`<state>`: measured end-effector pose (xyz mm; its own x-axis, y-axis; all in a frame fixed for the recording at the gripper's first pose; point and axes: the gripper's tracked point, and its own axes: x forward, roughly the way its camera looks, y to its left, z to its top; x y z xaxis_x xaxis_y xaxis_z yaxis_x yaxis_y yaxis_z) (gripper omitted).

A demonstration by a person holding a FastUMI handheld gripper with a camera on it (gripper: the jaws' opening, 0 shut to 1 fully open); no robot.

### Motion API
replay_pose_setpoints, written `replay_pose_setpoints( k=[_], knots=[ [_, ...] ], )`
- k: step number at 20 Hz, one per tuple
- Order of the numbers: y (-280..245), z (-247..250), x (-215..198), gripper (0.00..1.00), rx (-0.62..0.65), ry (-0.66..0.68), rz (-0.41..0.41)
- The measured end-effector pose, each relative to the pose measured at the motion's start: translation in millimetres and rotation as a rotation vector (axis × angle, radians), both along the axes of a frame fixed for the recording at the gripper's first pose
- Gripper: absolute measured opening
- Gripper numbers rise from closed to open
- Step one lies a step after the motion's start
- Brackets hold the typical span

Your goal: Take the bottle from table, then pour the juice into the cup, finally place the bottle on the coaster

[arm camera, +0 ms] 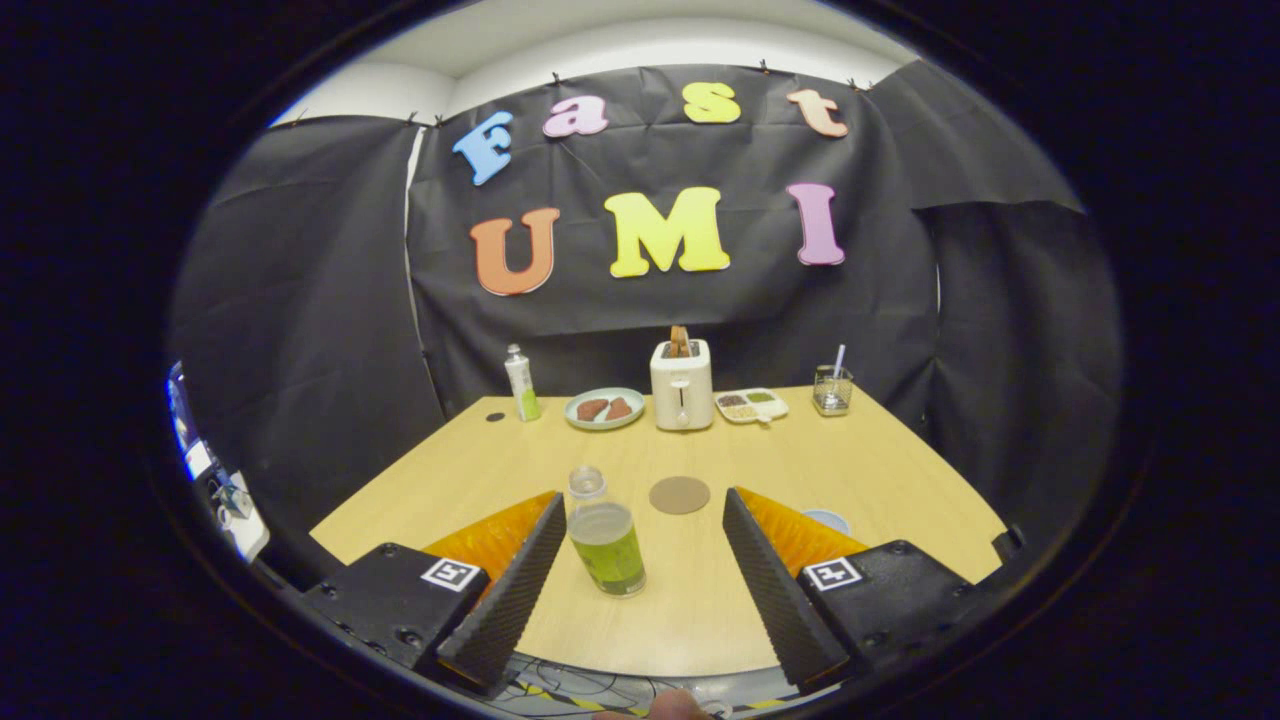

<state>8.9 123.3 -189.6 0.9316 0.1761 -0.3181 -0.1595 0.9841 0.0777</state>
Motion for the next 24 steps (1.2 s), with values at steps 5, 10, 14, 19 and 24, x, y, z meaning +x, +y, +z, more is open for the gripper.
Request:
replay_pose_setpoints(
  k=[5, 10, 14, 19, 24],
  knots=[
    [19.3, -47.0, 18.3, 1.00, -0.047, 0.012, 0.015],
    [39.0, -108.9, 37.6, 1.00, -0.024, 0.109, 0.002],
    [48.9, -134.5, 53.7, 1.00, -0.019, 0.148, -0.034],
    [54.1, -148.2, 74.3, 1.00, -0.019, 0.164, -0.069],
    [53.1, -149.1, 88.1, 1.00, 0.066, 0.205, -0.110]
  ],
)
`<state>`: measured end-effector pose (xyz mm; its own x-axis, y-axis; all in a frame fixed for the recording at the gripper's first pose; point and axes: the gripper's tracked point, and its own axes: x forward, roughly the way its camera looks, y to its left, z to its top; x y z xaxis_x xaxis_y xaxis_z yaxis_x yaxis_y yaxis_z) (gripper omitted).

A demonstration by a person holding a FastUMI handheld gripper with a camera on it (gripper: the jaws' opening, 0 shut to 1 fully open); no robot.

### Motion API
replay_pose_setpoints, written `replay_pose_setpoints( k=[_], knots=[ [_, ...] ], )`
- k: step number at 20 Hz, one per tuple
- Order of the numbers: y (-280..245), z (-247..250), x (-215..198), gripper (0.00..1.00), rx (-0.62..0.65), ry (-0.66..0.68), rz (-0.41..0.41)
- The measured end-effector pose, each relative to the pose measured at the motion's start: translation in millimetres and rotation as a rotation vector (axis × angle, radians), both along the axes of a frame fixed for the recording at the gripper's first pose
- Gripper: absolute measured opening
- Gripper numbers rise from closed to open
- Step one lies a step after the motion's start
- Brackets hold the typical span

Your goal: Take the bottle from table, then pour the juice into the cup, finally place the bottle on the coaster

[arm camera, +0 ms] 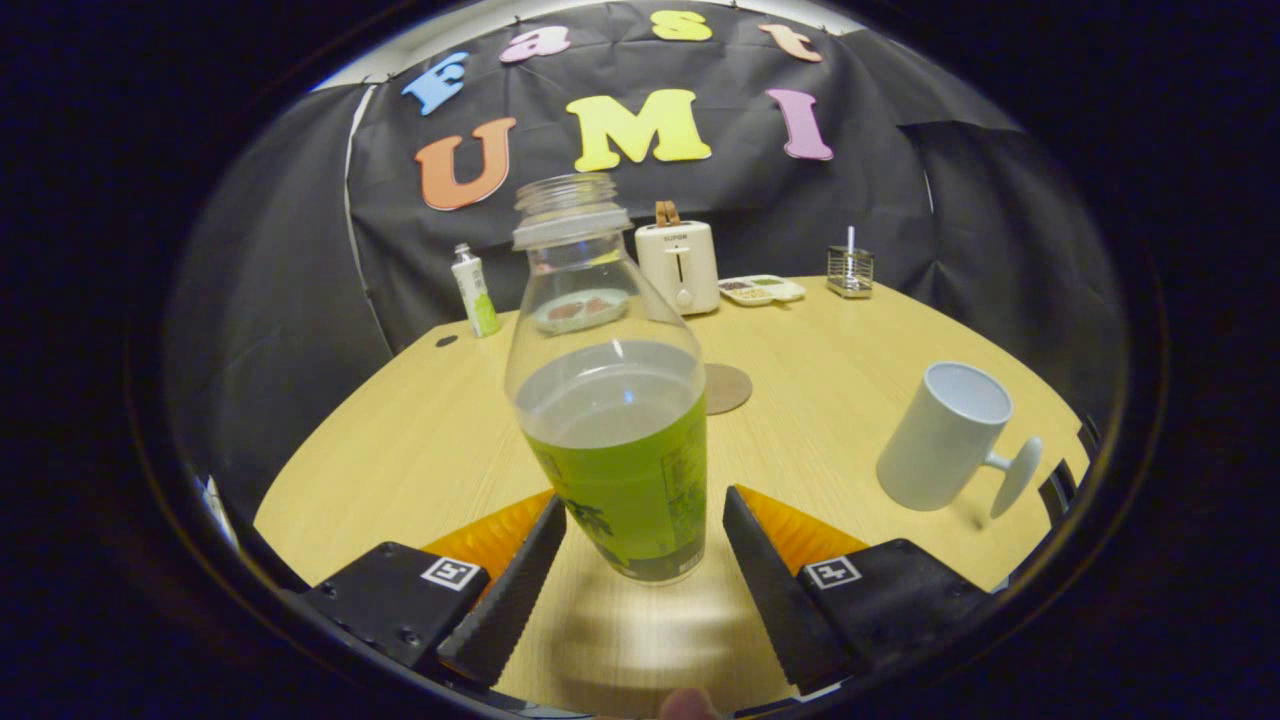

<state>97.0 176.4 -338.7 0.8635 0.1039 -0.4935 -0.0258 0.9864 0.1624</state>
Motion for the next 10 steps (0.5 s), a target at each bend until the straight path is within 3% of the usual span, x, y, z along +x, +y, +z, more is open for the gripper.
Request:
replay_pose_setpoints(
  k=[4, 7, 10],
  knots=[
    [0.4, -0.3, 3.2, 0.96, 0.039, 0.025, 0.005],
    [-1.7, 0.5, 0.7, 0.88, 0.052, 0.048, 0.011],
    [-8.5, 12.1, -2.7, 0.84, 0.137, 0.076, 0.015]
  ],
)
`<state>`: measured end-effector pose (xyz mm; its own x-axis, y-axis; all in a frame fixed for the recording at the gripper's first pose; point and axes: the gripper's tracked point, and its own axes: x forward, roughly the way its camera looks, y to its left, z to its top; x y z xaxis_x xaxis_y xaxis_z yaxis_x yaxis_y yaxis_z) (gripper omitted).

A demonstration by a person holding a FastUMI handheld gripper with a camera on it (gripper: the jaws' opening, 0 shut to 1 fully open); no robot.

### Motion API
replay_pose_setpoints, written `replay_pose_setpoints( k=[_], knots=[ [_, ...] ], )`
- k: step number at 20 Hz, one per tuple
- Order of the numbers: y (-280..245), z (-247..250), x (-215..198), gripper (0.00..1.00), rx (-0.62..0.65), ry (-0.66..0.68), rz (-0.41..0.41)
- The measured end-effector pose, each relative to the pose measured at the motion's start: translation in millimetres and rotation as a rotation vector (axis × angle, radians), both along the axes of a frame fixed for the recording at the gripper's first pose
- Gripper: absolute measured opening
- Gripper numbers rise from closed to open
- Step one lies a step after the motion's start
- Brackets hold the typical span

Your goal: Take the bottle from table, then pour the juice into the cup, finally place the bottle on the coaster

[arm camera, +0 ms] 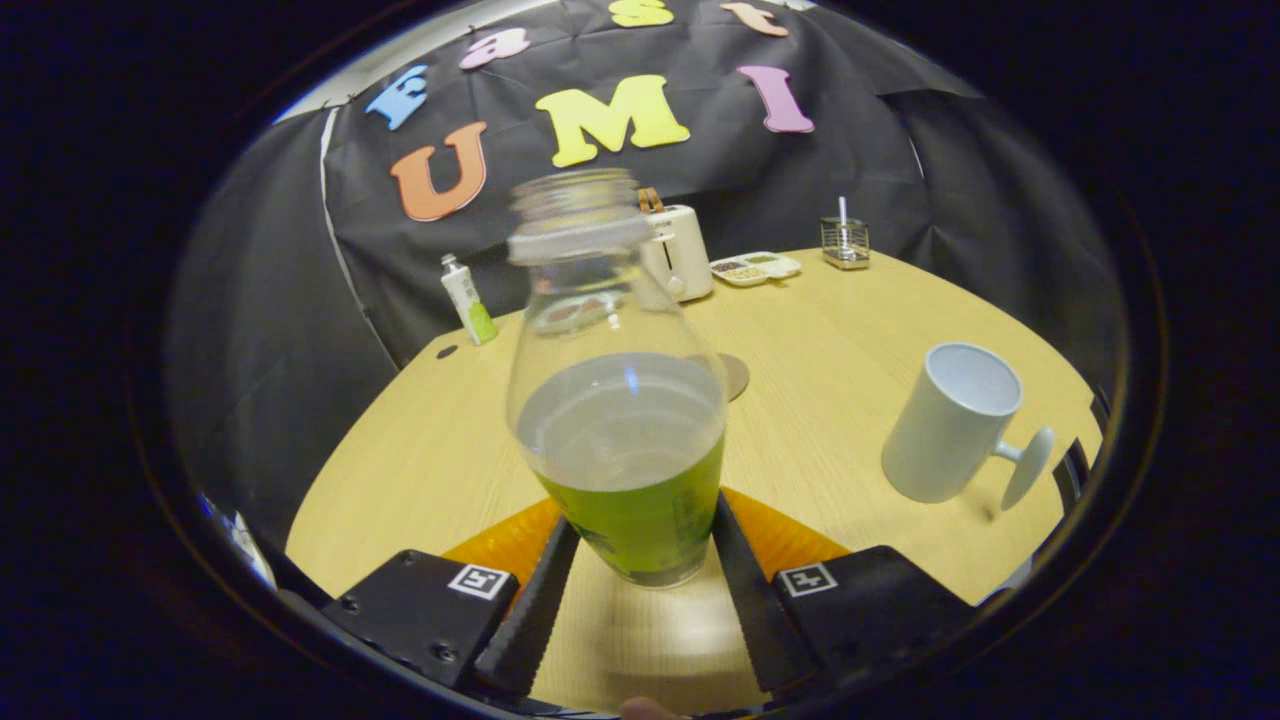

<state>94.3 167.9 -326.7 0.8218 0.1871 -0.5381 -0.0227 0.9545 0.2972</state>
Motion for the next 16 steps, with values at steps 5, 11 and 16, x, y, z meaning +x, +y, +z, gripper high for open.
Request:
replay_pose_setpoints(
  k=[5, 11, 16],
  knots=[
    [-10.4, 19.1, -4.8, 0.79, 0.205, 0.072, 0.008],
    [-21.4, 49.0, -6.3, 0.78, 0.445, 0.099, 0.031],
    [-25.7, 62.9, -6.6, 0.78, 0.584, 0.110, 0.048]
  ],
)
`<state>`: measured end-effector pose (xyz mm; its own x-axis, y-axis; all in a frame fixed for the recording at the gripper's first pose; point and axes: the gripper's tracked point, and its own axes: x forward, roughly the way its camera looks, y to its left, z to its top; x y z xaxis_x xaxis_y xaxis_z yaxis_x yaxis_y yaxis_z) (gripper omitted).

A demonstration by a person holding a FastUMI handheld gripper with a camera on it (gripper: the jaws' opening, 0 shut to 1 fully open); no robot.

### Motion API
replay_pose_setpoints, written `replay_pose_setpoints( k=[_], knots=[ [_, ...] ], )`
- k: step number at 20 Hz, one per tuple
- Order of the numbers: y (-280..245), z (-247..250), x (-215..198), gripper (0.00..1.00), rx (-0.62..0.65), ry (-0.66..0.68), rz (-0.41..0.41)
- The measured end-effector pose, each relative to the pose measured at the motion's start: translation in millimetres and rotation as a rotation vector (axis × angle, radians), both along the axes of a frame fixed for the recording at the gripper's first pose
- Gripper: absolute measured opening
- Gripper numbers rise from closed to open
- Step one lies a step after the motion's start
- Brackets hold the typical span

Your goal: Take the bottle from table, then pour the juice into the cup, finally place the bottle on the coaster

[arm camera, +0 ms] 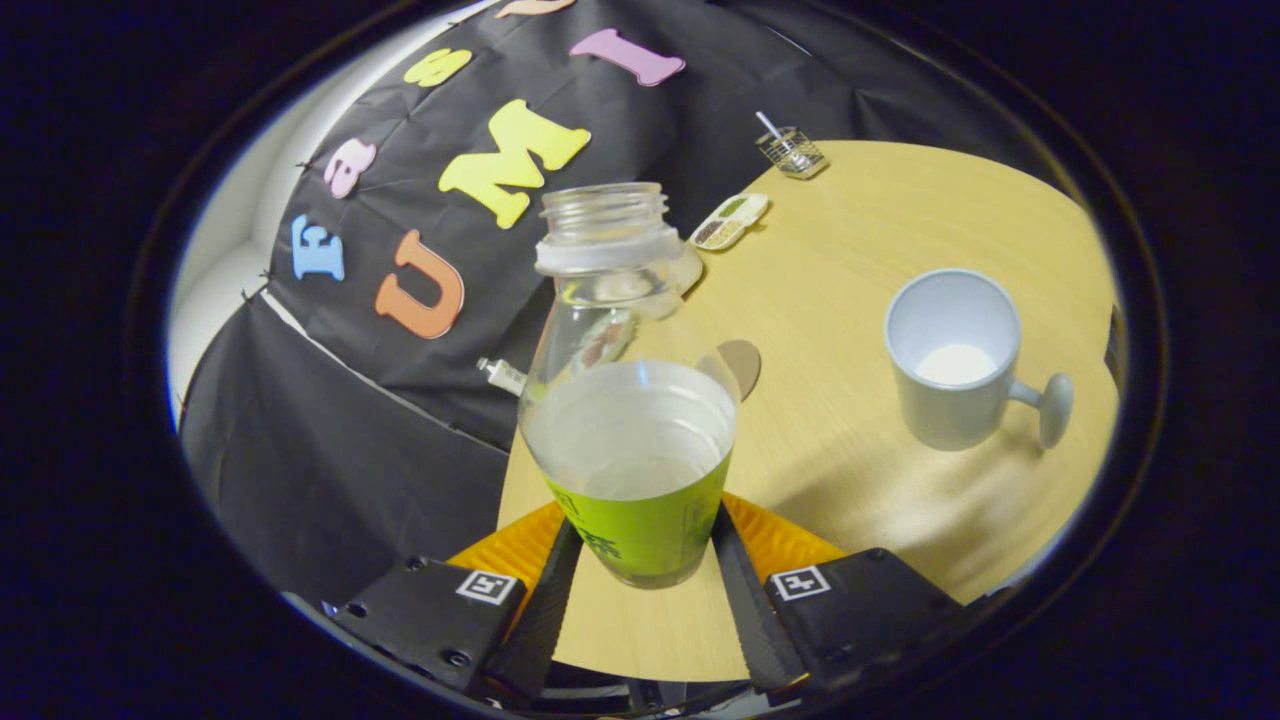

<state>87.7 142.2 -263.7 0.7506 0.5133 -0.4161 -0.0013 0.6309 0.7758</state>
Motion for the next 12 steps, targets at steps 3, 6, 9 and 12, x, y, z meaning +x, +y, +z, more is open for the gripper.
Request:
replay_pose_setpoints(
  k=[3, 6, 9, 12],
  knots=[
    [1.1, 5.6, -0.7, 0.77, 0.112, 0.025, 0.009],
    [2.0, 7.8, -3.4, 0.77, 0.192, 0.055, 0.028],
    [2.9, 10.8, -3.9, 0.77, 0.288, 0.085, 0.036],
    [1.7, 9.7, -4.8, 0.77, 0.330, 0.097, 0.044]
  ],
)
